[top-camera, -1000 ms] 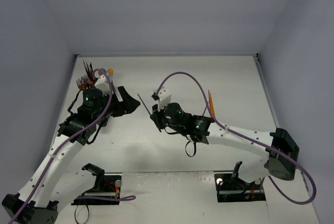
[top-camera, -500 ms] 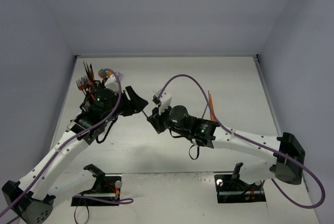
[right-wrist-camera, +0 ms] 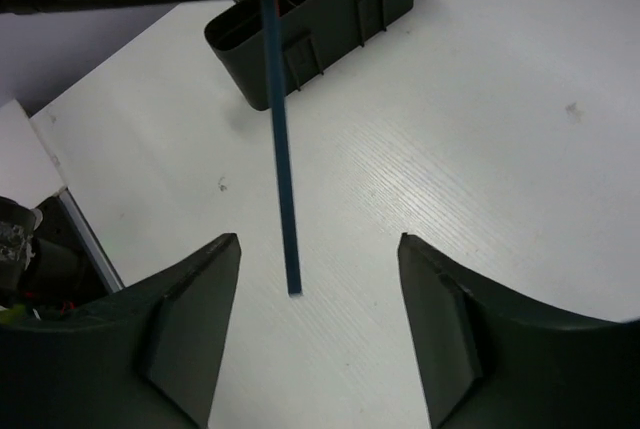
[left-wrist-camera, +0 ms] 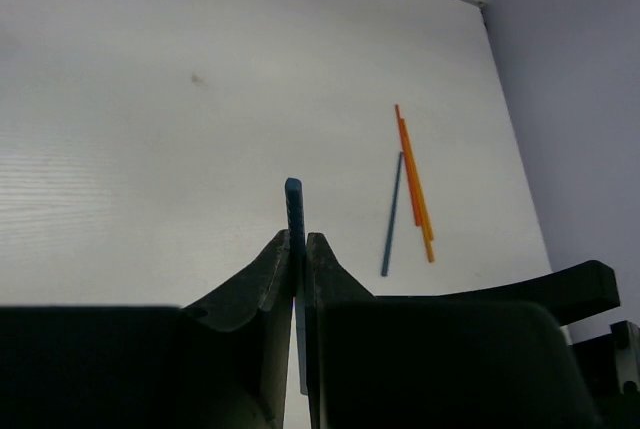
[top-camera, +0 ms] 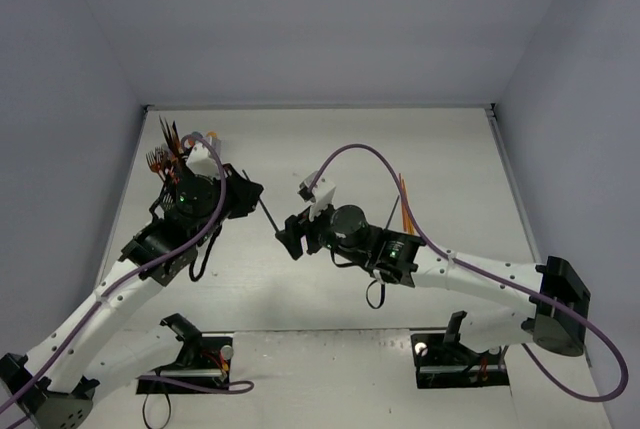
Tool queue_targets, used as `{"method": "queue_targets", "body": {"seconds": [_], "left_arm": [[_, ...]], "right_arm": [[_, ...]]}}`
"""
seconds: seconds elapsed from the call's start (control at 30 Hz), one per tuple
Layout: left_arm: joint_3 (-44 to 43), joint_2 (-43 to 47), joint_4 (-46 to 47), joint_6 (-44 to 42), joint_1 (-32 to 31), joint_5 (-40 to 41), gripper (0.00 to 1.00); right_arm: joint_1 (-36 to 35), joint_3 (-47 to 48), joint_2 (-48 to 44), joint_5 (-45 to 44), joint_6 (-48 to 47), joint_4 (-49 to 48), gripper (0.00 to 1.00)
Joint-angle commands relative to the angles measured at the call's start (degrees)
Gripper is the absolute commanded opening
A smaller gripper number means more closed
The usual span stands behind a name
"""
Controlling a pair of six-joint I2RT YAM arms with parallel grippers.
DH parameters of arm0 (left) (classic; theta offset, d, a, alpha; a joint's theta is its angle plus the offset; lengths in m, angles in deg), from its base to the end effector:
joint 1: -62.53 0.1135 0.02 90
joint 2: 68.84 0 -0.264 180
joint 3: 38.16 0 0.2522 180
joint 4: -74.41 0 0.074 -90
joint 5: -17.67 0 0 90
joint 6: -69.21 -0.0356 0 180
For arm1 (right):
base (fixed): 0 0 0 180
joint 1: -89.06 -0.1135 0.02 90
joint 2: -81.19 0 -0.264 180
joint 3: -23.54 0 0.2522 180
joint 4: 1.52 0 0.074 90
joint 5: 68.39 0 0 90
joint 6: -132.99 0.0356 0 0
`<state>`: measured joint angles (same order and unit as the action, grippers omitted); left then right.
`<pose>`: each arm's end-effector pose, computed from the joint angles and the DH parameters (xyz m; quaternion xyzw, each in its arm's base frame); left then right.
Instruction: Sort the eating utensils into containers
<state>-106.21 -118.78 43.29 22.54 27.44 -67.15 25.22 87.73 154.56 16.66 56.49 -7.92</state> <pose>0.1626 -0.1103 0.3693 -0.0842 0.7778 -0.3657 0.5042 0.1362 0.2704 0.3209 -0.2807 0.6674 0.4062 0.5576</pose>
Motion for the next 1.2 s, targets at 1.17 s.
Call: {"method": "queue_targets", "body": {"seconds": [1.17], "left_arm": [[7.6, -14.53, 26.0, -32.11, 29.66, 15.09, 0.26]], "right_arm": [[21.47, -9.6, -5.03, -16.03, 15.06, 15.12, 0.78]]}}
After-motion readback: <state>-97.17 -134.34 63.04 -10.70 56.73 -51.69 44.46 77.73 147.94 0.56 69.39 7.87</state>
